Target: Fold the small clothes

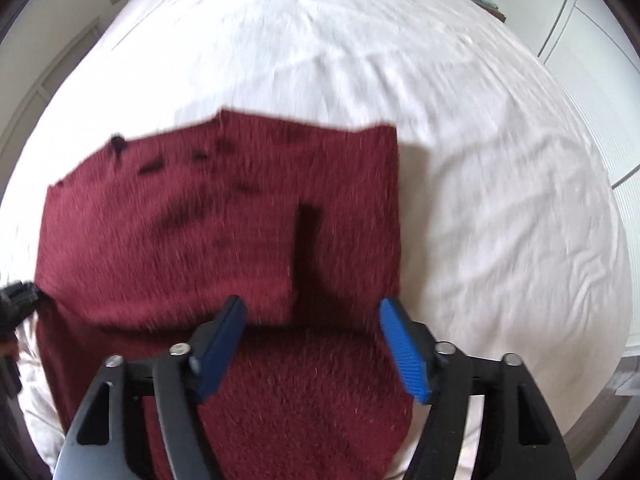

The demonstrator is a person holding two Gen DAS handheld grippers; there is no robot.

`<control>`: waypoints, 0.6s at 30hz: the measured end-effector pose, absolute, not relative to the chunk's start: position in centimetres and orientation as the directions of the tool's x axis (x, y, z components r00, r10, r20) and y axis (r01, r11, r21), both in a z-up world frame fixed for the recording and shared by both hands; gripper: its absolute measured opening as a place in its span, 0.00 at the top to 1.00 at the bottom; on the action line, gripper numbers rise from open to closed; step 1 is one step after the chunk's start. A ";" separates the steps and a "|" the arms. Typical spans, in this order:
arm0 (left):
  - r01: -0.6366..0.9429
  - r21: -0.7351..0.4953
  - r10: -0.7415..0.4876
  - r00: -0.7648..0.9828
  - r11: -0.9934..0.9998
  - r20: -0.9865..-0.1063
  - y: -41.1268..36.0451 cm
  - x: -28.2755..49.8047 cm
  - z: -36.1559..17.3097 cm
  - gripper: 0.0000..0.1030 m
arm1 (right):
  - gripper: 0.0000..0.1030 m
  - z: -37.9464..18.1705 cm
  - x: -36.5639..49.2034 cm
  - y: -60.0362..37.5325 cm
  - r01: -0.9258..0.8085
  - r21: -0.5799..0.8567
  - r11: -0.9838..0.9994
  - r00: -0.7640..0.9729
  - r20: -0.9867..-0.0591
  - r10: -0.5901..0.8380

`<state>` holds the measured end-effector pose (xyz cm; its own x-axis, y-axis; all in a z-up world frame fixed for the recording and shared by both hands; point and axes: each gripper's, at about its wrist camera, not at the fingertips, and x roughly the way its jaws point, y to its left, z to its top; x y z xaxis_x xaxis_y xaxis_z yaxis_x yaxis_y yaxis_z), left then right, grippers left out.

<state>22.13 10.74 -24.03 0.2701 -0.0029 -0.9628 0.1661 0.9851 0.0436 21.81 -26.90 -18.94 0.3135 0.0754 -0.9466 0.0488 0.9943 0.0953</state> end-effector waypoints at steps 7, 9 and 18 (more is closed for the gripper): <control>0.160 0.047 0.001 0.276 0.986 -0.961 10.4 21.8 -24.1 0.84 | 0.25 -22.8 25.9 -24.0 0.007 0.034 0.999 0.227 -0.973 0.031; 0.160 0.047 0.001 0.279 0.986 -0.960 10.3 21.7 -24.1 0.84 | 0.25 -24.4 26.2 -22.8 -0.027 0.000 1.000 0.217 -0.976 0.005; 0.159 0.064 0.016 0.290 0.985 -0.957 10.2 21.2 -24.0 0.84 | 0.68 -25.8 25.5 -21.4 -0.010 0.141 0.990 0.215 -0.967 0.139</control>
<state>21.25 10.17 -23.99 0.2898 0.0156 -0.9569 0.1589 0.9852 0.0642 25.45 -21.43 -25.84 0.2147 0.1394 -0.9667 -0.0100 0.9900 0.1406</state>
